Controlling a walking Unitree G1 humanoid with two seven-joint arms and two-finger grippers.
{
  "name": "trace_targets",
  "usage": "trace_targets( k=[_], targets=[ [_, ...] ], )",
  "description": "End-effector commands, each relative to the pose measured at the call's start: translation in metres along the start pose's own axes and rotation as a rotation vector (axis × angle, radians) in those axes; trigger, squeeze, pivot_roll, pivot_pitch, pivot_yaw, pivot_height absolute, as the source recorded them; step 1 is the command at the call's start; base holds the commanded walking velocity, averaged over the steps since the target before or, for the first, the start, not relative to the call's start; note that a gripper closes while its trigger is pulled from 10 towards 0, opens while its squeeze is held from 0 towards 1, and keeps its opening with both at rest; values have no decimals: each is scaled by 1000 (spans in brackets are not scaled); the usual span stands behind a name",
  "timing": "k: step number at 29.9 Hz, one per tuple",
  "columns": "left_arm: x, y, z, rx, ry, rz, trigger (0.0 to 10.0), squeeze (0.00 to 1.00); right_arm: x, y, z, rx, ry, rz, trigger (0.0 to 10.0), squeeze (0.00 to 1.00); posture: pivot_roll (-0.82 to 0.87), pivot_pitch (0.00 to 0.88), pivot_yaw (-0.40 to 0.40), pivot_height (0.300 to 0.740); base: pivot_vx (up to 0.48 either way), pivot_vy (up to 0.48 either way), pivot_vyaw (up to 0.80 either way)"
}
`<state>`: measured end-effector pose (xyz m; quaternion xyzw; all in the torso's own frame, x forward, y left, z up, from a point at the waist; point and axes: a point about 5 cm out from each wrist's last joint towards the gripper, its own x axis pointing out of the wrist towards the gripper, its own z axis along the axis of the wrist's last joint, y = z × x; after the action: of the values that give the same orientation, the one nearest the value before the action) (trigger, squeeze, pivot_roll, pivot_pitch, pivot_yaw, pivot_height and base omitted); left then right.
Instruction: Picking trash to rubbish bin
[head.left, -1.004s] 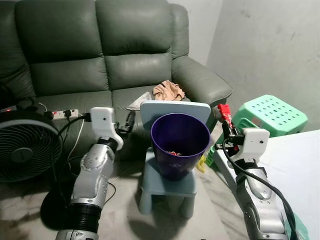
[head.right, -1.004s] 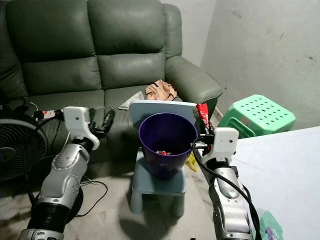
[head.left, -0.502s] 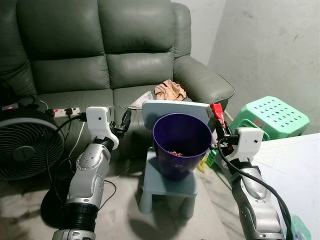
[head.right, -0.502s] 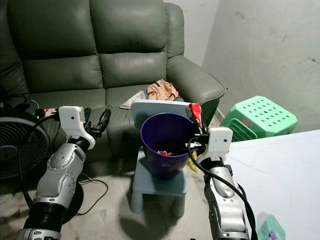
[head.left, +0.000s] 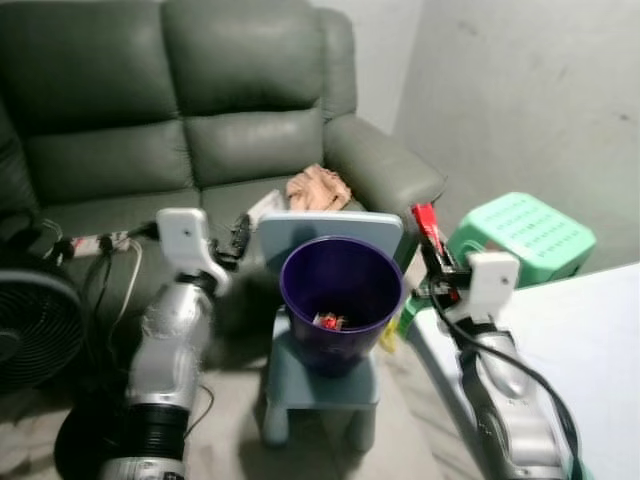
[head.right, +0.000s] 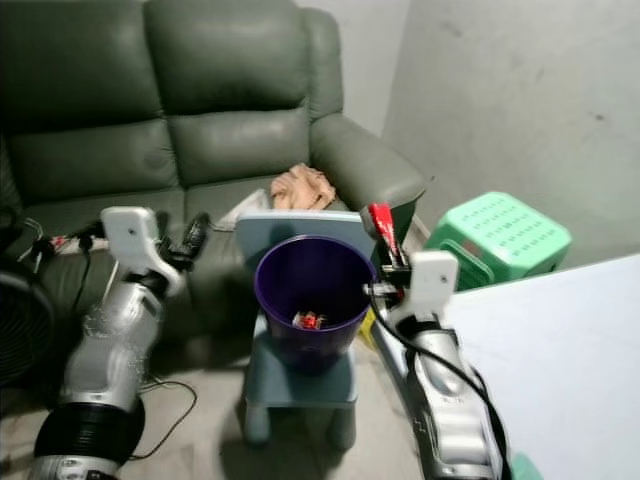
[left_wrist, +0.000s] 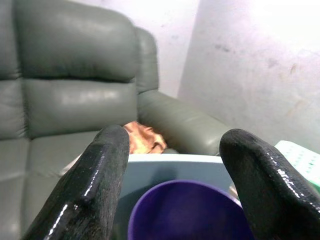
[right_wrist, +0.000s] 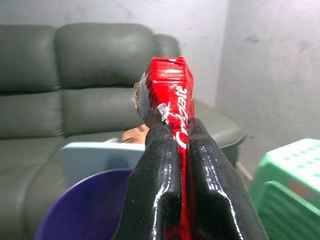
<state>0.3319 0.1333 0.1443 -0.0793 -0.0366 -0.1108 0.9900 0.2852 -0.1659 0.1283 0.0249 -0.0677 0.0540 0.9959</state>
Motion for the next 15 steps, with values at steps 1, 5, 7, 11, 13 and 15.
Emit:
trace_targets(
  k=[1,5,7,11,13,15],
  targets=[
    [-1,13,6,18,-11,37,10000,0,4,9,5,18,-24,24,10000,0,1,0,-57,740,307,0,0],
    [-1,13,7,19,-12,39,10000,0,4,9,5,17,-23,28,10000,0,3,0,-58,740,304,0,0],
    [-1,13,7,18,-12,40,10000,0,4,10,5,18,-22,31,10000,0,4,0,-58,740,306,0,0],
    [-1,13,7,18,-12,41,10000,0,5,10,5,6,-17,38,10000,0,5,0,-60,740,304,0,0],
    [-1,12,7,17,-13,42,10000,0,5,12,5,-33,-15,59,10000,0,6,0,-62,740,300,0,0],
    [-1,12,7,16,-13,42,10000,0,5,12,5,-29,-18,60,10000,0,6,0,-62,740,300,0,0]
  ],
)
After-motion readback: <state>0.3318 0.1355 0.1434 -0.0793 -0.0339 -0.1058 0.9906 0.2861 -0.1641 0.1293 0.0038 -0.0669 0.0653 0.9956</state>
